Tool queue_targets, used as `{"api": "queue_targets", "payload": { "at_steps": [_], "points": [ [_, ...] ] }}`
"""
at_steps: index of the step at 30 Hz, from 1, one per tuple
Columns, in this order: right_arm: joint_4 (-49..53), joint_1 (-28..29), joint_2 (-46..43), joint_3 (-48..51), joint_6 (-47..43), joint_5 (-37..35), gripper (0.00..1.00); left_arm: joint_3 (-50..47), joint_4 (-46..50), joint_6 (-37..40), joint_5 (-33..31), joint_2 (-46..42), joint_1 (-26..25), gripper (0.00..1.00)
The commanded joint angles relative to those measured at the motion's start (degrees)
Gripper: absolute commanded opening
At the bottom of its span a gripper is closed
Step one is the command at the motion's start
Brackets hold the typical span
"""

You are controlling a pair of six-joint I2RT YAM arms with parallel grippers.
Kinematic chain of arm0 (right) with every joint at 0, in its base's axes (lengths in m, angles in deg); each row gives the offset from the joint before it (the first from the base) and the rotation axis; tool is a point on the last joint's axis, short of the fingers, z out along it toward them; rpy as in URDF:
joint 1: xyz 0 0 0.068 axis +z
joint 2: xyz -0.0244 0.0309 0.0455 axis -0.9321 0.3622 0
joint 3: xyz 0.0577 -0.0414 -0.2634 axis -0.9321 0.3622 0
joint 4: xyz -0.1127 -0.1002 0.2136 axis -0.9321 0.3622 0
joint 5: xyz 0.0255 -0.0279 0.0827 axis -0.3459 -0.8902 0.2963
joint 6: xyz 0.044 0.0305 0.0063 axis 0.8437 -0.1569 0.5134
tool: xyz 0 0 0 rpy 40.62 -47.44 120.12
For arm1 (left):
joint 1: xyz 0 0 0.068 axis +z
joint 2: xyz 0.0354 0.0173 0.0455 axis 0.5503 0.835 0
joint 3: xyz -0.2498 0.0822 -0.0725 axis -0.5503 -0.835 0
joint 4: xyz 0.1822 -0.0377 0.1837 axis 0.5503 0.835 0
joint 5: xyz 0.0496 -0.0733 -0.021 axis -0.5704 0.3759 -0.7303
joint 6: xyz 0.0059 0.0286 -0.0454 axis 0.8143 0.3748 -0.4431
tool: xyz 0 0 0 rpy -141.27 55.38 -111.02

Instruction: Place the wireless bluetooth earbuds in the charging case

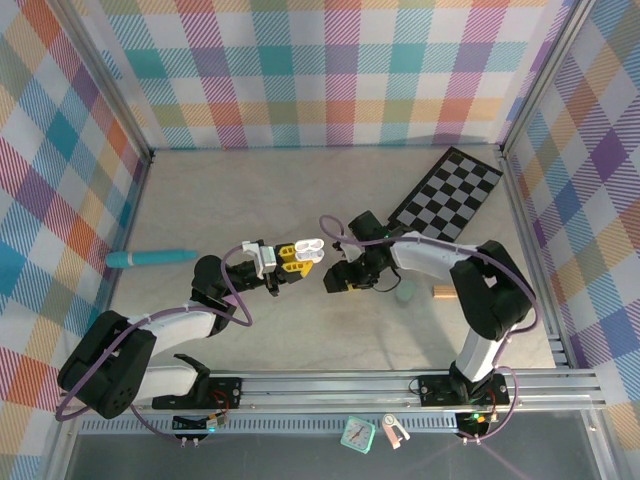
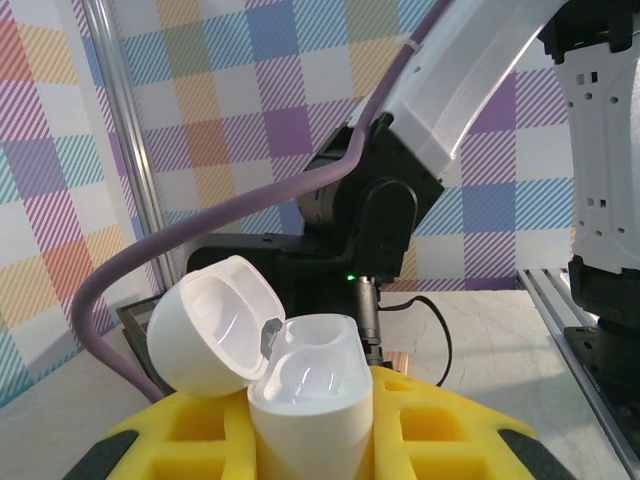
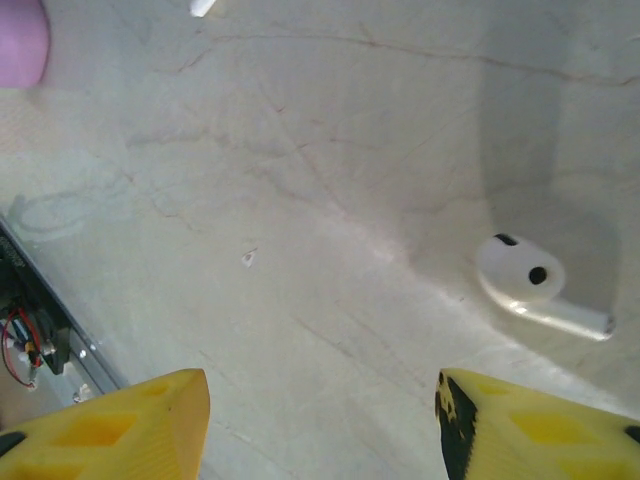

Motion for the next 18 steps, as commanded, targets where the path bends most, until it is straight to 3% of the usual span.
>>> {"api": "queue_targets", "payload": {
  "at_steps": [1, 5, 12, 18],
  "points": [
    [-1.97, 0.47, -3.68, 1.7, 2.07, -1.57, 0.61, 0.75, -2.44, 1.44, 0.99, 0.18, 0.35, 0.17],
    [-2.65, -1.39, -3.75, 0.69, 1.56, -4.64, 0.63, 0.81, -2.44, 1.52, 1.14, 0.43, 0.35, 0.17],
    [1.28, -3.44, 5.9, -7.47, -6.58, -0.39, 0.66, 0.47, -2.37, 1.37, 0.95, 0.06, 0.35, 0.17],
    [1.77, -3.44, 10.6, -10.63, -8.17, 3.46, 0.64, 0.06, -1.78, 1.37, 0.69, -0.65, 0.35, 0.17]
  ]
}}
